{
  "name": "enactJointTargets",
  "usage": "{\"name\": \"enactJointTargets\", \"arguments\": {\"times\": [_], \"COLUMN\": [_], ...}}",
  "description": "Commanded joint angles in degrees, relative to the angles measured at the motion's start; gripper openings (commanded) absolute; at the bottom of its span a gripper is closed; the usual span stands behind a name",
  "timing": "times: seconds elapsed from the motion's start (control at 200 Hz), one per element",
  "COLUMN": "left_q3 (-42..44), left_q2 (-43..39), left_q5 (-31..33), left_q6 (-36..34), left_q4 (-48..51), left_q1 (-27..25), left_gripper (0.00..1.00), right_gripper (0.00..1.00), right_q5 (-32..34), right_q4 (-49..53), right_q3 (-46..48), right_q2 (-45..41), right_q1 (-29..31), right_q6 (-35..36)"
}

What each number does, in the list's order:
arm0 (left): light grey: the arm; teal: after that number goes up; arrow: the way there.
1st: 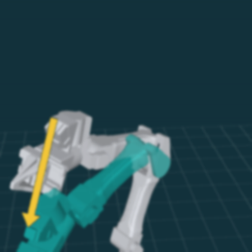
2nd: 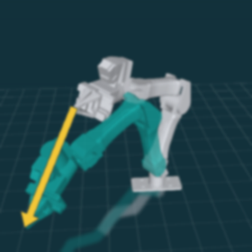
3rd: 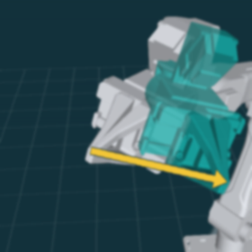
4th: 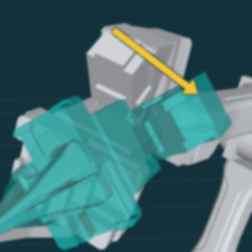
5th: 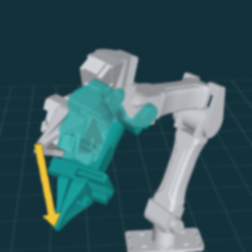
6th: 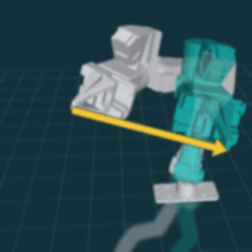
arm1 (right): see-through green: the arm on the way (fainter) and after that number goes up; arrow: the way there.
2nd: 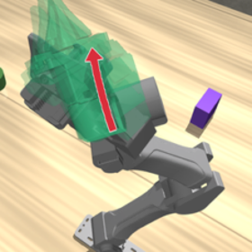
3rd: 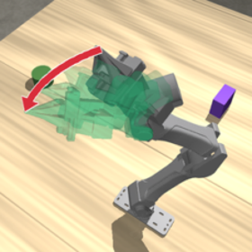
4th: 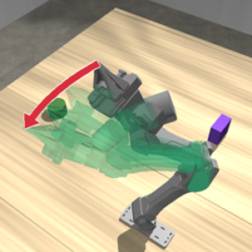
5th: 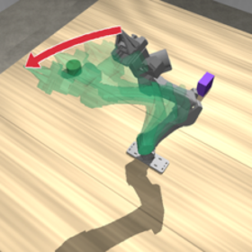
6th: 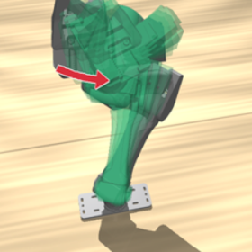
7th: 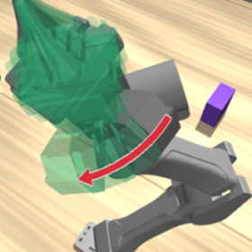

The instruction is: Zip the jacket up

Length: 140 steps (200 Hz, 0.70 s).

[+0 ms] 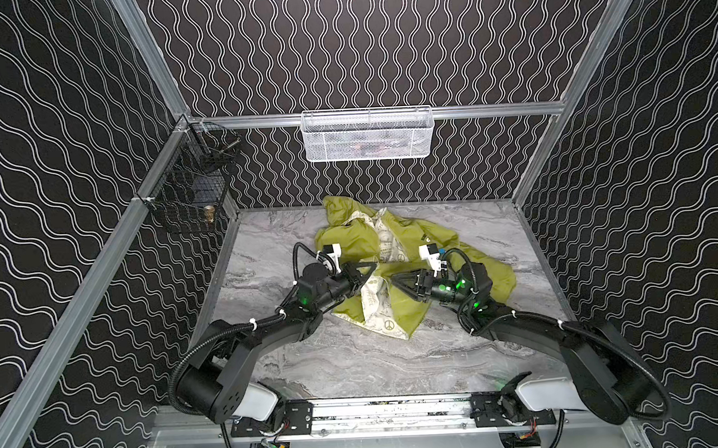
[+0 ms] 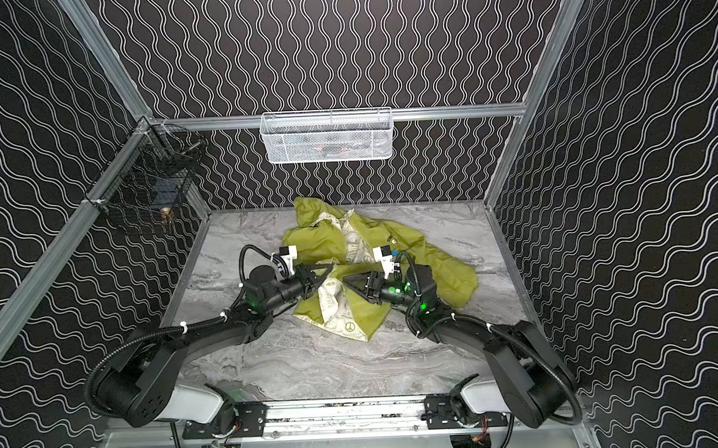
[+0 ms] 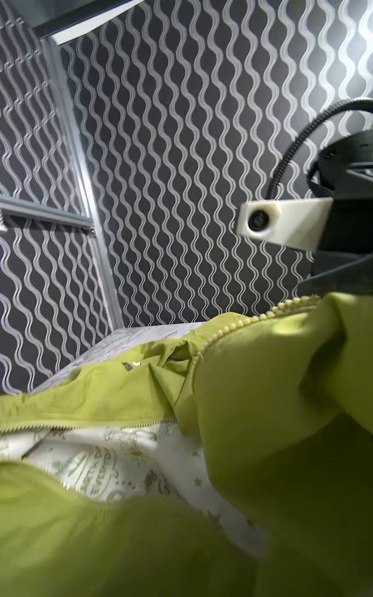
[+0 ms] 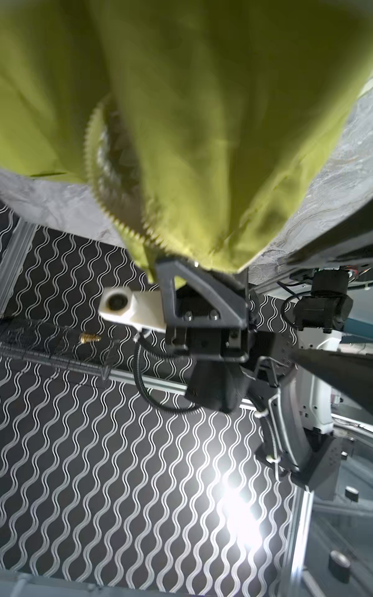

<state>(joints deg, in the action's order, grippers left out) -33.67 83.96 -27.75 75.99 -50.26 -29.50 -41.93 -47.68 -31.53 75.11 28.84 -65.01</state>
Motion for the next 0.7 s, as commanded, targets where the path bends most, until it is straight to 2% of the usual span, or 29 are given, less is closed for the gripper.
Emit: {"name": "enactJointTargets", "arguments": {"times": [0.0, 0.105, 0.215, 0.385, 0.51, 0.696], "left_q3": [-1.38, -2.65, -3.59, -4.57, -4.72, -4.57], "left_q2": [0.11, -0.97, -2.84, -4.83, -5.39, -5.48], "left_q5": [-7.94, -11.13, -13.34, -16.05, -17.09, -18.1], "left_q6": [-3.14, -6.32, -9.98, -13.63, -14.49, -15.16], "left_q4": [-4.84, -2.53, 0.75, 3.76, 3.54, 2.84], "left_q1": [0.3, 0.31, 0.35, 0.36, 0.33, 0.39], "left_gripper": [0.0, 0.0, 0.0, 0.0, 0.0, 0.0], "right_gripper": [0.39, 0.36, 0.31, 0.3, 0.35, 0.41], "right_q5": [-0.99, 0.87, 0.88, -3.86, -5.08, -3.37], "right_q4": [14.27, 23.88, 30.34, 23.42, 18.69, 22.63], "right_q3": [-4.32, -9.5, -14.63, -15.77, -15.17, -15.38], "right_q2": [-3.01, -3.81, -1.05, 3.7, 4.91, 4.56], "right_q1": [-1.86, -3.04, -3.45, -3.45, -3.44, -3.44], "right_q6": [7.97, 12.35, 14.95, 10.63, 7.75, 9.91]}}
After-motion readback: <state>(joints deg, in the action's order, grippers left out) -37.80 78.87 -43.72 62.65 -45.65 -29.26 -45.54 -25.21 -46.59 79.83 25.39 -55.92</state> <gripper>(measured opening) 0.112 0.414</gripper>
